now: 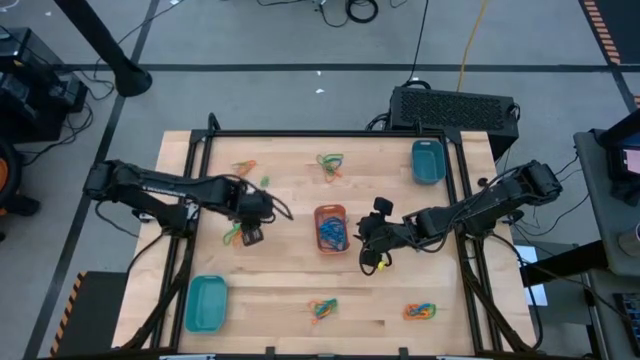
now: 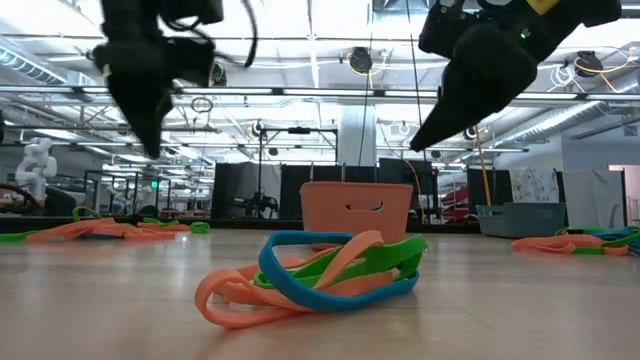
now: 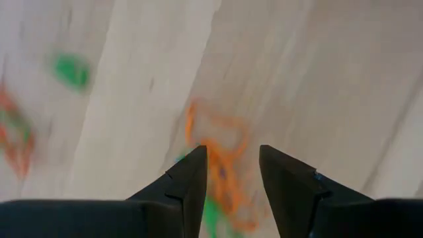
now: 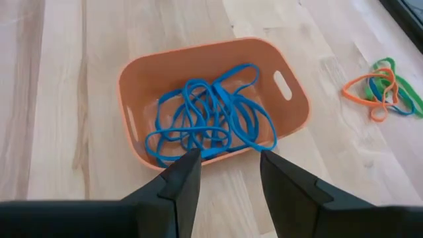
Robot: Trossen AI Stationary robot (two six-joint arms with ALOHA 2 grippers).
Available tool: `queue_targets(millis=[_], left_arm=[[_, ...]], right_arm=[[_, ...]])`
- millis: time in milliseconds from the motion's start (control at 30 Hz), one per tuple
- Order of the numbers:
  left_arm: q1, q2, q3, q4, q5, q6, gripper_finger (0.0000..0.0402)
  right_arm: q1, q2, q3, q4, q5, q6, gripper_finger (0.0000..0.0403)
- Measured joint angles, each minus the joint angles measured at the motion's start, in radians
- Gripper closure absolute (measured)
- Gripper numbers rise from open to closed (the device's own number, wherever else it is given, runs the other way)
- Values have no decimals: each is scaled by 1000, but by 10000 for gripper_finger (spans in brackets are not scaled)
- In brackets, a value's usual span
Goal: Sort rubber bands into baskets
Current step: Put the blue rubber band into the orange bin
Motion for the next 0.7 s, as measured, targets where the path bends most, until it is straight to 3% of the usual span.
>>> queue_targets(millis=[133,433,700], left_arm=[[-6,6,-90,-90,-33,-93,256],[87,9,-261,39,-81,-117,256],[115,9,-319,85,-18,-117,256]], right_arm=[[0,0,0,6,0,2,255],[0,0,0,54,7,-35,255],[0,0,0,54,9,-54,255]])
